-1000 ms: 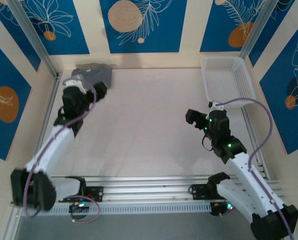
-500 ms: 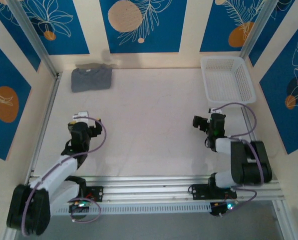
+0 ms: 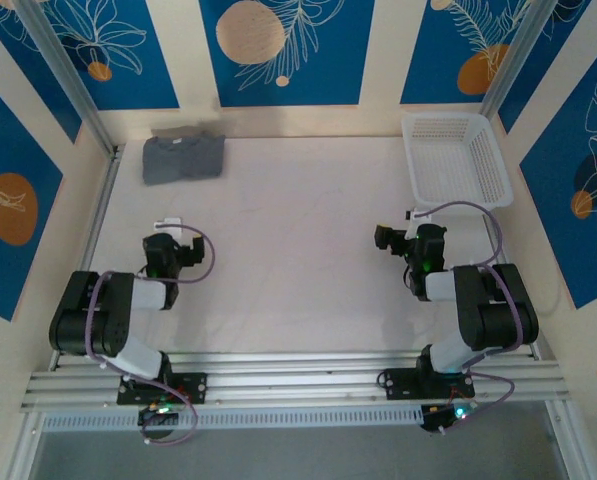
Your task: Fold the inside-out t-shirt
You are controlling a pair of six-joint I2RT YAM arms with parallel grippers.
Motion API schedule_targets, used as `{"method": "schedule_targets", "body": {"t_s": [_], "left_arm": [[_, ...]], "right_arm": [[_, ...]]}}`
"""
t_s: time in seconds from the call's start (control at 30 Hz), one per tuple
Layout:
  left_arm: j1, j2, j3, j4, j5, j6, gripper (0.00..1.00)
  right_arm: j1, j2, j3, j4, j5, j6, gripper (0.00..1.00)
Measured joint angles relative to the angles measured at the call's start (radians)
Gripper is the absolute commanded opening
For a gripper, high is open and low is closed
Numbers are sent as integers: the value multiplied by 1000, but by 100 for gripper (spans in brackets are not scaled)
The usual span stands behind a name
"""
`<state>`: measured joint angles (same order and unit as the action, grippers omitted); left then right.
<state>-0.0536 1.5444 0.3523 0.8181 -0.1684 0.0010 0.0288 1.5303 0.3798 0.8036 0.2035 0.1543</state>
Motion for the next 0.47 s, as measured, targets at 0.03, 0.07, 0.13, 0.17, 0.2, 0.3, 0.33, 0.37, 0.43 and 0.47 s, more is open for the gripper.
{"method": "schedule_targets", "body": {"t_s": [0.03, 0.07, 0.13, 0.17, 0.2, 0.3, 0.33, 0.37, 0.43, 0.47], "left_arm": [[0, 4, 3, -4, 14, 0, 99], [0, 3, 4, 1, 27, 2, 99], [0, 3, 9, 11, 42, 2, 99], [0, 3, 11, 14, 46, 2, 99], [-1, 2, 13, 14, 46, 2, 99], [-4, 2, 17, 11, 51, 8, 99], [-4, 2, 21, 6, 65, 11, 99], [-4, 2, 24, 4, 76, 16, 99], [-6, 2, 33, 4, 93, 25, 99], [-6, 2, 36, 4, 99, 27, 99]], "right_arm": [[0, 0, 0, 1, 2, 0, 99], [0, 0, 0, 1, 2, 0, 99], [0, 0, 0, 1, 2, 0, 99], [0, 0, 0, 1, 2, 0, 99], [0, 0, 0, 1, 2, 0, 99], [0, 0, 0, 1, 3, -3, 99], [0, 0, 0, 1, 3, -3, 99], [0, 0, 0, 1, 3, -3, 99], [0, 0, 0, 0, 3, -4, 99], [0, 0, 0, 1, 2, -3, 99]]}}
